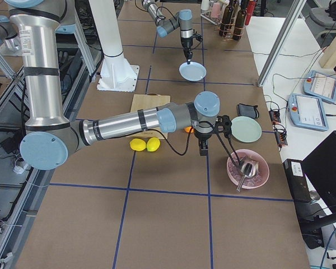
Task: Pick orange to plate
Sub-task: 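Slide the light blue plate farther toward the table center with the left gripper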
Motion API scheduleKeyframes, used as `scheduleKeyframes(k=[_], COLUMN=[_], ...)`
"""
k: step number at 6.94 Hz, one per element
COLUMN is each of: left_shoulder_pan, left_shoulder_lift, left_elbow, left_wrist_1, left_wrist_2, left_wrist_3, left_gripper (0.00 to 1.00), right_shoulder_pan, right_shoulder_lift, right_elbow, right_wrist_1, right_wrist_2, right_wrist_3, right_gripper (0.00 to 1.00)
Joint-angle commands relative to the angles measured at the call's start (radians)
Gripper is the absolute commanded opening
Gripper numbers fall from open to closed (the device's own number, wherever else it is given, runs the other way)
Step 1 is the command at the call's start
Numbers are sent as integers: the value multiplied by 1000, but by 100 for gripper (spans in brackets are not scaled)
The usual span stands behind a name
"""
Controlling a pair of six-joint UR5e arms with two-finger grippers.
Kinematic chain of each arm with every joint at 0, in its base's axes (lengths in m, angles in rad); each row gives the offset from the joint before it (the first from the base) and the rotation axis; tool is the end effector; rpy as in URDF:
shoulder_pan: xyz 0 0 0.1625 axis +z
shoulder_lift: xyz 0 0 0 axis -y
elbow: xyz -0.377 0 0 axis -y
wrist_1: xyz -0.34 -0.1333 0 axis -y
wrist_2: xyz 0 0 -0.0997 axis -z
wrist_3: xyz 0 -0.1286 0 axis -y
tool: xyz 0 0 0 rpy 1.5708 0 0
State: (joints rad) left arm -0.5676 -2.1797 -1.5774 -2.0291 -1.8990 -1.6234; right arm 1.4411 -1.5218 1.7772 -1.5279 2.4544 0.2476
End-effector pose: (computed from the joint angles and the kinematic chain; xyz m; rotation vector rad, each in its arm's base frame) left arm 0.4968 -0.4257 0.2458 -0.0154 1.1100 -0.3797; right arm -0.0268 -0.4672 0.5018 0.1091 -0.9129 -0.0223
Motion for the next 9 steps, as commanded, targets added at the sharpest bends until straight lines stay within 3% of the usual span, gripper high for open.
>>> scheduleKeyframes(k=[1,2,3,5,7,9], left_shoulder_pan=[52,54,51,2,-85,-147], left_shoulder_lift=[-6,-2,1,30,66,74], left_elbow=[19,26,17,-19,-90,-175], left_wrist_1=[0,-6,-9,-23,25,216], left_wrist_2=[52,52,52,41,-50,-52], left_wrist_3=[-18,-7,16,90,129,317], left_gripper=[0,27,99,100,100,100], right_shoulder_pan=[-13,-22,-37,-120,-282,-434], right_shoulder_lift=[0,0,0,21,22,22], right_elbow=[25,33,36,57,59,54], right_wrist_1=[-1,-1,-1,5,163,294], right_wrist_2=[-3,-5,-5,-27,-145,-254], right_wrist_3=[54,62,81,203,422,600], right_gripper=[100,100,100,100,100,100])
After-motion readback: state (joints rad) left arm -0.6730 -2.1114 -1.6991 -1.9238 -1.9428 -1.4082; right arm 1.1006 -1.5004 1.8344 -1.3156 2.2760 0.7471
